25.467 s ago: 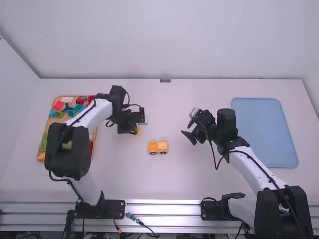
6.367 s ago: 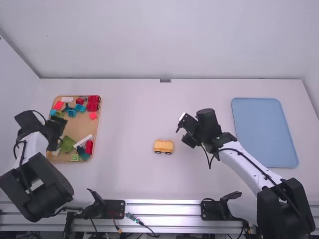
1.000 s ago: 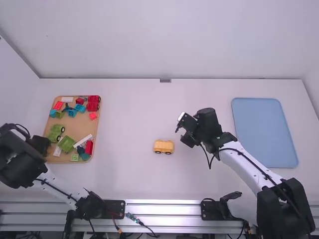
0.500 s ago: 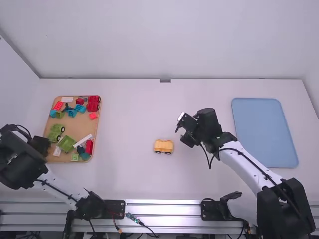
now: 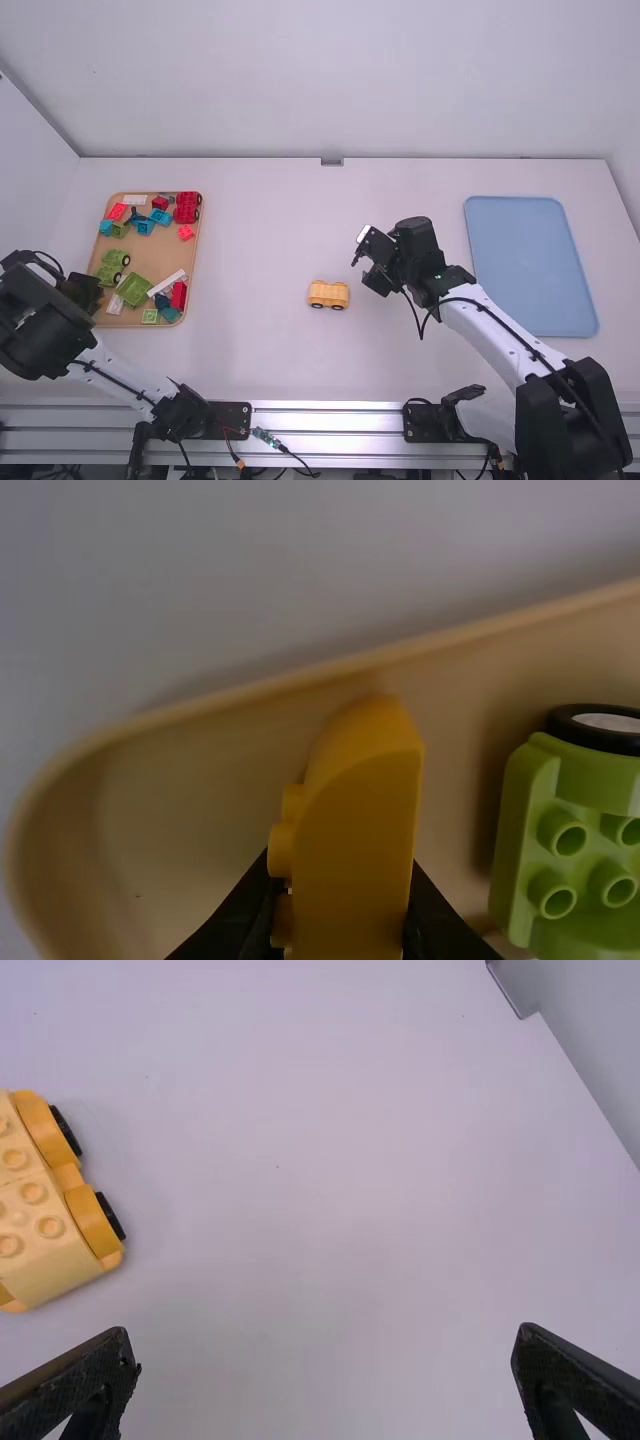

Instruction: Assemble lego blocks to make yellow taxi

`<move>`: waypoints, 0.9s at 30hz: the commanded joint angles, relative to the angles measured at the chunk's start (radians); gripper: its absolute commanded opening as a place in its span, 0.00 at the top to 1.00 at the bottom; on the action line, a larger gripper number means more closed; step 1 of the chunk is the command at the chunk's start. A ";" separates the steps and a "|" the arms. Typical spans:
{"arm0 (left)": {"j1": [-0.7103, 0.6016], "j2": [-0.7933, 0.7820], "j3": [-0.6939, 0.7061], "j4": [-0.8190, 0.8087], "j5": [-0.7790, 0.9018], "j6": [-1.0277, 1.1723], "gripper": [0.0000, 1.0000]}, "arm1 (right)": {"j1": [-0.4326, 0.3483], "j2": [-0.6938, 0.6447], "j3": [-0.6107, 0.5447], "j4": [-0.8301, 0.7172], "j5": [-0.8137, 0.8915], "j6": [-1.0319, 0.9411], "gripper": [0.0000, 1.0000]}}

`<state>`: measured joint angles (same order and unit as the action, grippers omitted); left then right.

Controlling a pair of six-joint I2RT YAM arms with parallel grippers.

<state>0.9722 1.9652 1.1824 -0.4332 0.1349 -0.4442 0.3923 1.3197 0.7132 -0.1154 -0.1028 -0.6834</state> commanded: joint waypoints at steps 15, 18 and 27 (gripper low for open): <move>-0.014 -0.144 0.001 -0.058 0.013 -0.014 0.98 | 0.001 -0.014 -0.007 0.077 -0.077 0.124 0.01; -0.039 -0.266 -0.023 -0.064 0.006 0.015 0.98 | 0.001 -0.014 -0.007 0.129 -0.095 0.198 0.01; -0.294 -0.740 -0.266 0.111 -0.020 0.202 0.98 | 0.000 -0.014 0.041 0.126 -0.212 0.346 0.01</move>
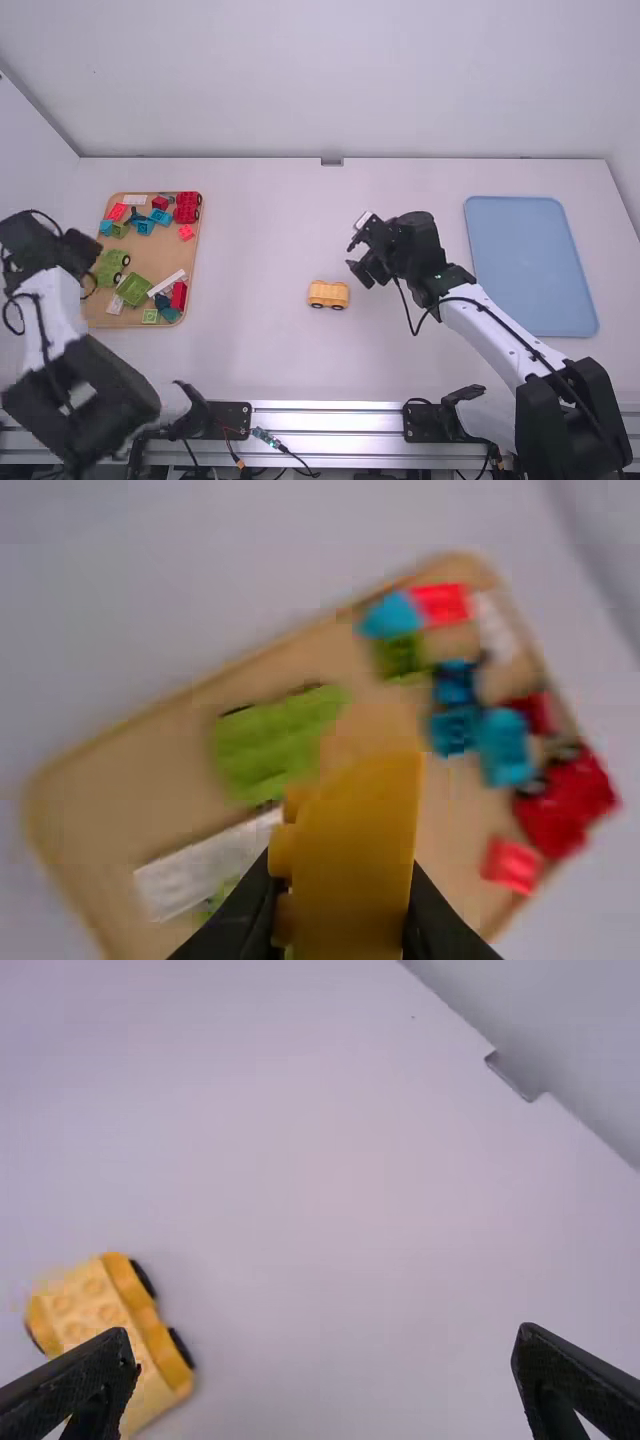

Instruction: Assemble lego blocks to make yellow taxi

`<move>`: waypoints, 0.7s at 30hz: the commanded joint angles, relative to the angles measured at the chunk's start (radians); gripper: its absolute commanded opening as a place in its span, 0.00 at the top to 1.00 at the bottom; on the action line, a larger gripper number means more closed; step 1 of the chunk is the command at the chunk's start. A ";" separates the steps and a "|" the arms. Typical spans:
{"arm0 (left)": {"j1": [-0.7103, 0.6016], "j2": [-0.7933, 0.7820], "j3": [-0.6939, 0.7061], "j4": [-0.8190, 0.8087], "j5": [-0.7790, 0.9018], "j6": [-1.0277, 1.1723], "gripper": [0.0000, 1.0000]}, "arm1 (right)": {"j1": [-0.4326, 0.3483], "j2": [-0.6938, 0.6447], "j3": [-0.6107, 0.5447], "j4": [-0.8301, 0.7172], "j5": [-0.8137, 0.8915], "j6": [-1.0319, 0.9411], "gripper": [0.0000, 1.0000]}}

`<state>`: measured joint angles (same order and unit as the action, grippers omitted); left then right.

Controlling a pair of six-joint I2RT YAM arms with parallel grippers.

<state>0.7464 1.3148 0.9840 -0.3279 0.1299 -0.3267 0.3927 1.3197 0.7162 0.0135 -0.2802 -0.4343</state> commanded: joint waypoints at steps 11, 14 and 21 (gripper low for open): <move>-0.627 -0.656 -0.404 0.125 0.159 0.764 0.99 | -0.108 0.021 0.155 -0.074 -0.420 0.314 0.01; -0.743 -0.731 -0.445 0.077 0.140 0.834 0.99 | -0.132 0.074 0.177 -0.074 -0.490 0.368 0.01; -0.945 -0.650 -0.471 0.137 0.049 0.890 0.99 | -0.137 0.206 0.227 -0.109 -0.689 0.371 0.01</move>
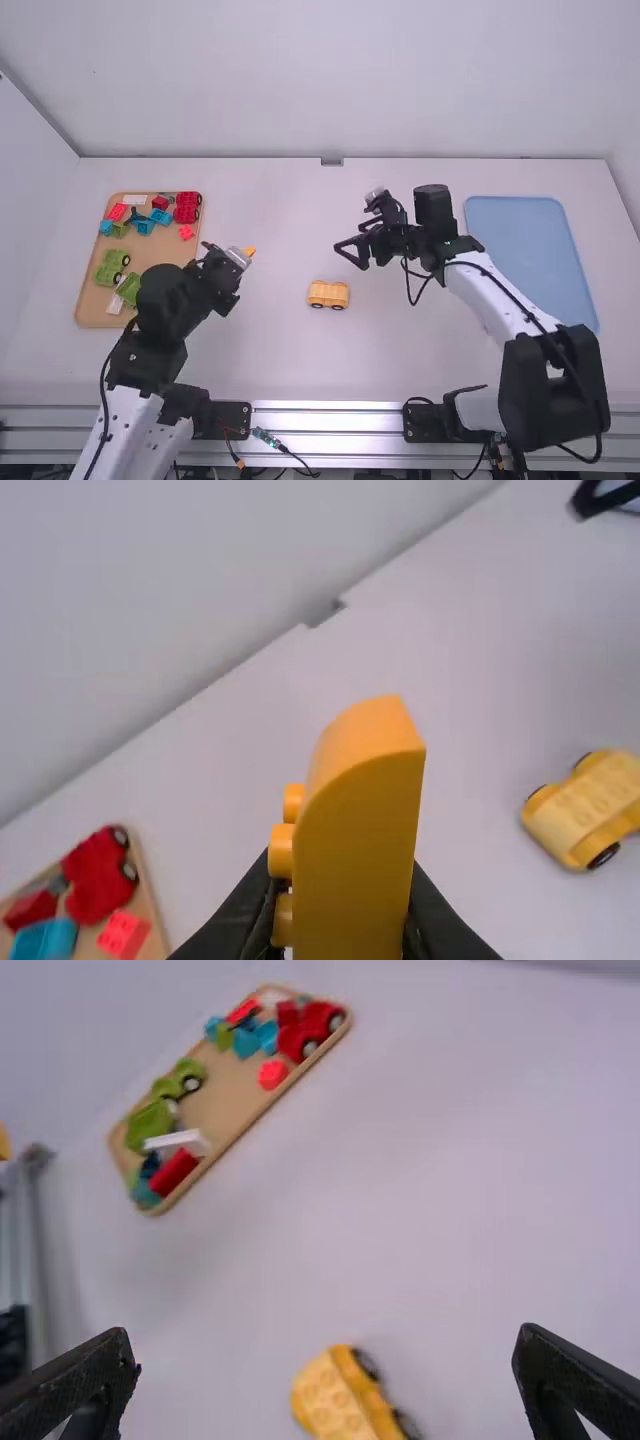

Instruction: Assemble lego blocks to make yellow taxi

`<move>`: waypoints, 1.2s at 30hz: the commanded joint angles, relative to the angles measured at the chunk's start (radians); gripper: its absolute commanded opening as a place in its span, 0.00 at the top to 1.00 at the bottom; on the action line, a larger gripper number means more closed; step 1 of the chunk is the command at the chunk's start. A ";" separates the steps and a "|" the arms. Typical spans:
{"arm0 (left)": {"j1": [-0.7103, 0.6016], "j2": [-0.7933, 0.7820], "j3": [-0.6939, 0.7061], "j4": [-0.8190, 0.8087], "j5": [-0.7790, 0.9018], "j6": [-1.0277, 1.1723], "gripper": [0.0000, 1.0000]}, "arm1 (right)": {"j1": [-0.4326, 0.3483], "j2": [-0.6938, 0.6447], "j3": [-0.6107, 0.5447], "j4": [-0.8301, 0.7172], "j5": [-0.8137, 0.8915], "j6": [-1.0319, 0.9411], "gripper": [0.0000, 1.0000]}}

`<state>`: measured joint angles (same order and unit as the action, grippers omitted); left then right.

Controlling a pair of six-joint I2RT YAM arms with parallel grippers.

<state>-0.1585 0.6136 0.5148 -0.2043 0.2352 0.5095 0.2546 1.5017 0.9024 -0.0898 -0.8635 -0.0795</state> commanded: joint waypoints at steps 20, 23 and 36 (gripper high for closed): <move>-0.407 0.671 0.293 0.064 -0.402 0.161 0.99 | 0.020 0.103 0.039 -0.044 -0.242 -0.033 0.01; -0.441 0.697 0.296 0.086 -0.428 0.180 0.99 | -0.008 0.141 0.040 0.002 -0.349 -0.032 0.01; -0.470 0.698 0.296 0.148 -0.373 0.191 0.99 | -0.025 0.186 0.039 0.036 -0.419 -0.107 0.01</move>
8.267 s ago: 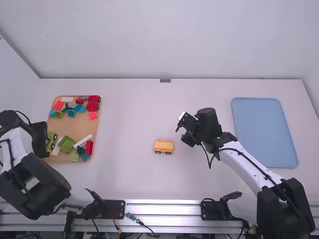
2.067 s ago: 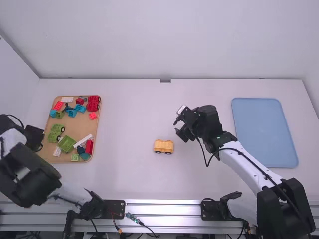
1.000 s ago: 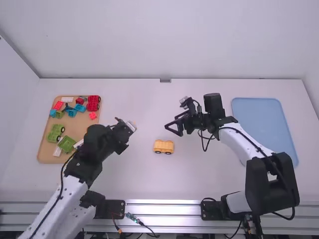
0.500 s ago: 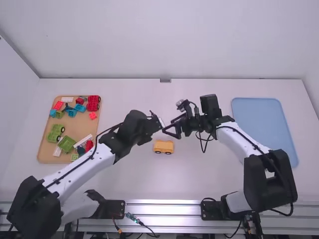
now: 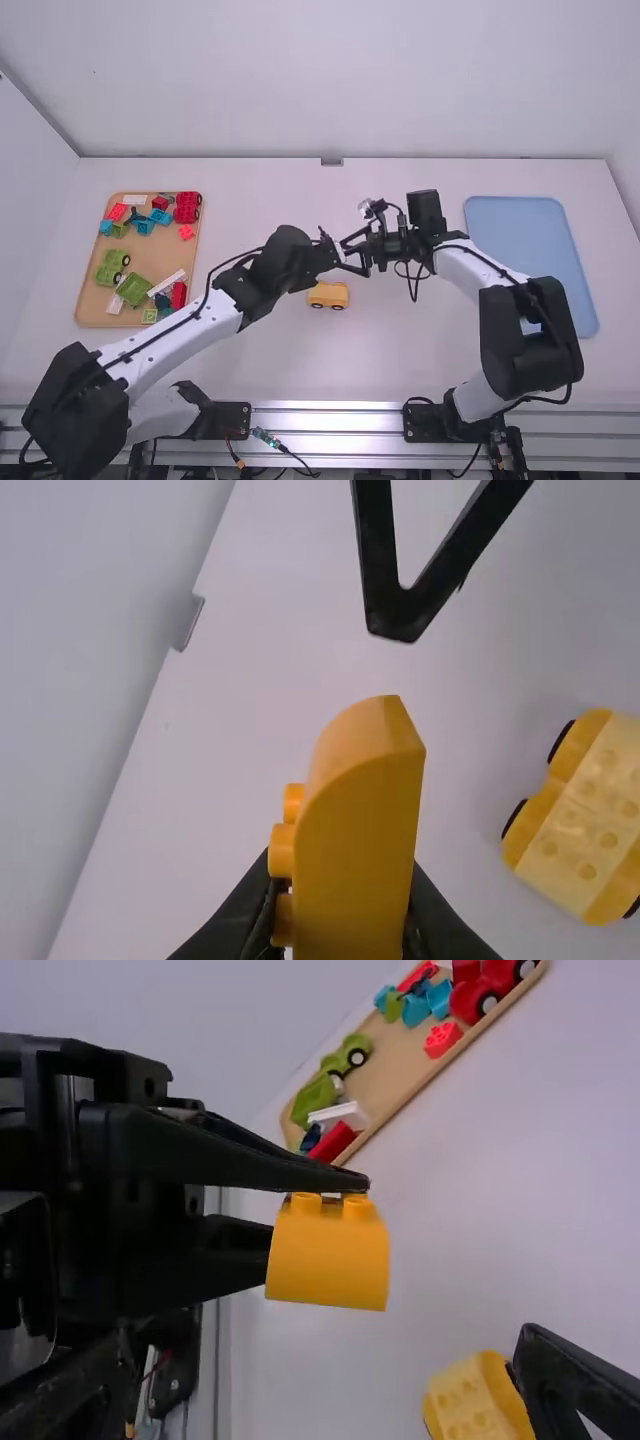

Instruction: Assemble lego blocks to make yellow taxi

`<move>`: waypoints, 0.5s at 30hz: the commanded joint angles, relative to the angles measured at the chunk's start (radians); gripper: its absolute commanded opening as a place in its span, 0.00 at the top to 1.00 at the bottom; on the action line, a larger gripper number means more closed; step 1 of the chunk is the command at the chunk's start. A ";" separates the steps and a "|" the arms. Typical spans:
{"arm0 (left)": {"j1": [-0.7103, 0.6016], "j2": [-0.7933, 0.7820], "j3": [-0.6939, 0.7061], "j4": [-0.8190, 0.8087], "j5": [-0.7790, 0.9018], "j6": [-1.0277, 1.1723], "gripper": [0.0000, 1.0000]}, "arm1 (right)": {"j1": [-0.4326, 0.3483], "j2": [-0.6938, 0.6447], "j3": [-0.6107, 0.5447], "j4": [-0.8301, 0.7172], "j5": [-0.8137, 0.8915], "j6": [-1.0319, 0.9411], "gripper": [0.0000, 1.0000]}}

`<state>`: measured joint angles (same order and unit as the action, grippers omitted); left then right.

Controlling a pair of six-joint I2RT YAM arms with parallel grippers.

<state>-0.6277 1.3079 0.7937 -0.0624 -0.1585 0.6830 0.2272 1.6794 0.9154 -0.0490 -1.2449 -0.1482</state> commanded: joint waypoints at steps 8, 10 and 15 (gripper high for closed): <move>-0.007 -0.011 0.017 0.007 0.163 0.071 0.99 | 0.004 0.008 0.026 0.015 -0.049 -0.035 0.01; -0.007 -0.009 0.017 0.007 0.158 0.079 0.99 | 0.009 0.008 0.026 0.027 -0.048 -0.012 0.07; -0.007 -0.003 0.017 0.025 0.169 0.078 0.99 | 0.037 0.008 0.026 0.067 -0.033 0.058 0.20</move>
<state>-0.6277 1.3079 0.7940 -0.0372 -0.0128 0.7528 0.2497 1.6791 0.9154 0.0135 -1.2686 -0.1329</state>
